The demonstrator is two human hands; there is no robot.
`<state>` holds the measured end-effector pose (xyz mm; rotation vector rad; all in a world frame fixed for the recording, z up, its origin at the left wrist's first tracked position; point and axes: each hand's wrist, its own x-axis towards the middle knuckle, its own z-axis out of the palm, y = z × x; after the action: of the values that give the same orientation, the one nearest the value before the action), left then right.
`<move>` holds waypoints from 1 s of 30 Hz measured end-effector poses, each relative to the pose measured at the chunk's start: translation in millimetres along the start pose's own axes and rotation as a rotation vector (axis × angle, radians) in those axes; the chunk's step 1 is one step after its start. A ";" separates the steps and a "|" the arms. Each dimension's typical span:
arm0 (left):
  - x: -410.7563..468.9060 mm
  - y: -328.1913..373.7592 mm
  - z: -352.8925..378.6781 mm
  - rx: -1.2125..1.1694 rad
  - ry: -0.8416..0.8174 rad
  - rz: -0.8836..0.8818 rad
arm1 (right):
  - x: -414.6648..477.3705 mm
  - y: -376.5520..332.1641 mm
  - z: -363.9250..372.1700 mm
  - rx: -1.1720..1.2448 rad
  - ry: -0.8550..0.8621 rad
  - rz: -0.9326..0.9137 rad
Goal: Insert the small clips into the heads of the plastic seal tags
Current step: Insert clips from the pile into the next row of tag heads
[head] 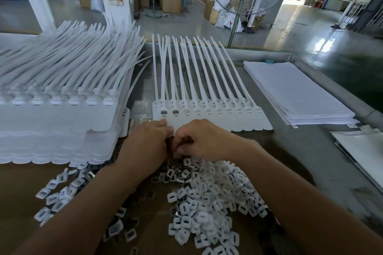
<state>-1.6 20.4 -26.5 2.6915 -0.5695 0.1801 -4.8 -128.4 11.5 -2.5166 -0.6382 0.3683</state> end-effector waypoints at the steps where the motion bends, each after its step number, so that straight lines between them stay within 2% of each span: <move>1: 0.2 0.2 0.0 0.003 -0.007 -0.003 | -0.1 0.0 0.2 -0.006 0.005 -0.002; 9: 0.8 -0.1 1.5 0.031 0.028 -0.008 | 2.6 3.7 -3.8 0.041 0.147 0.017; 21: 0.6 -1.3 5.0 0.030 0.054 -0.026 | 35.6 35.1 -18.8 0.170 0.475 0.252; 30: 1.0 1.0 3.4 0.023 0.047 -0.042 | 54.0 47.4 -10.2 0.101 0.507 0.279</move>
<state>-0.9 17.9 -29.1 2.7116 -0.5001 0.2389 62.5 -141.1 -12.7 -2.4593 -0.0698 -0.1432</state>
